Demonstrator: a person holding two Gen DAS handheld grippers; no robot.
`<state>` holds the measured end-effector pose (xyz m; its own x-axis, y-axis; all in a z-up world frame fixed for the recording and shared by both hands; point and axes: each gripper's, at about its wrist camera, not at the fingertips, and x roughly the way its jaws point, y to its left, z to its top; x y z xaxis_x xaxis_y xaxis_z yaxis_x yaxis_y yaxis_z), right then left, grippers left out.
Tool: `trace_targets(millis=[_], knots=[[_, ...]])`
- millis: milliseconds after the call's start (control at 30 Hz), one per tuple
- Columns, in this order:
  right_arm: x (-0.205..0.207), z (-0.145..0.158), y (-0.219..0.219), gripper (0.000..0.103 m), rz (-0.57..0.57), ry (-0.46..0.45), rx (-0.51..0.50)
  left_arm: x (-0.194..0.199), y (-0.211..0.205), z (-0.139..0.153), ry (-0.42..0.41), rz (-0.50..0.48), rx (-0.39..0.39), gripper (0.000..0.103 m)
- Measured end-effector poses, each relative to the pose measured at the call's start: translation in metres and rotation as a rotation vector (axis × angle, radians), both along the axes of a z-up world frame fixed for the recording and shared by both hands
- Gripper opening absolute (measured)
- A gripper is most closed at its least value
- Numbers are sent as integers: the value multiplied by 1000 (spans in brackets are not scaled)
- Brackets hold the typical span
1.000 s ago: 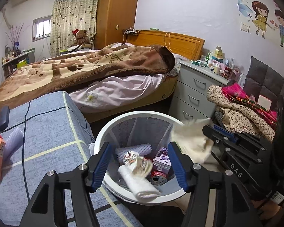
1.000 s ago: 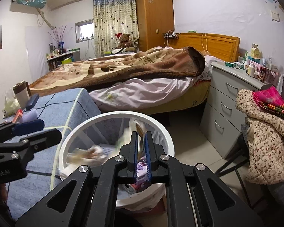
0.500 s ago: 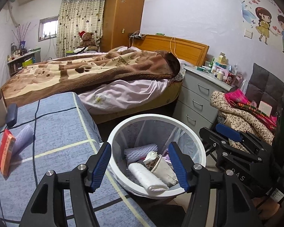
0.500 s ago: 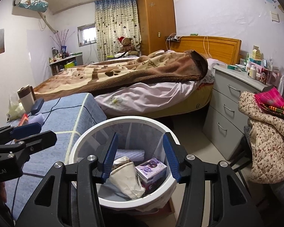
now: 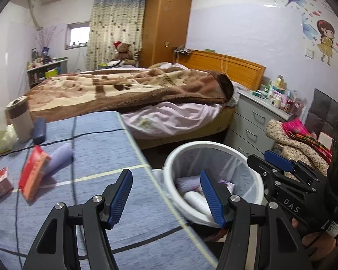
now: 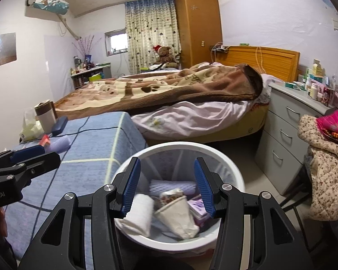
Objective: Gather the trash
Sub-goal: 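Move both open grippers from the bin back over the remaining trash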
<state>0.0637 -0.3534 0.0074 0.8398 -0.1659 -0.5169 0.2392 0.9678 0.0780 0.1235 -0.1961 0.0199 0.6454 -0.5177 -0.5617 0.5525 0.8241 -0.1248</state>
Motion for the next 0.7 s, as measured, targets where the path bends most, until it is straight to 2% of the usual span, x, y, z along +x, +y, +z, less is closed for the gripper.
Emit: trace_targets(millis=[267,433,700], knots=[[17,-3,28,51,71,5,14,15,56,0,-1,127,-15,62],[30,-3,48,56,124,6,35,23,88,-1,2,187,-23,62],[57,-2,77,58,200,8,58,38,134,-5,2,270,0,62]])
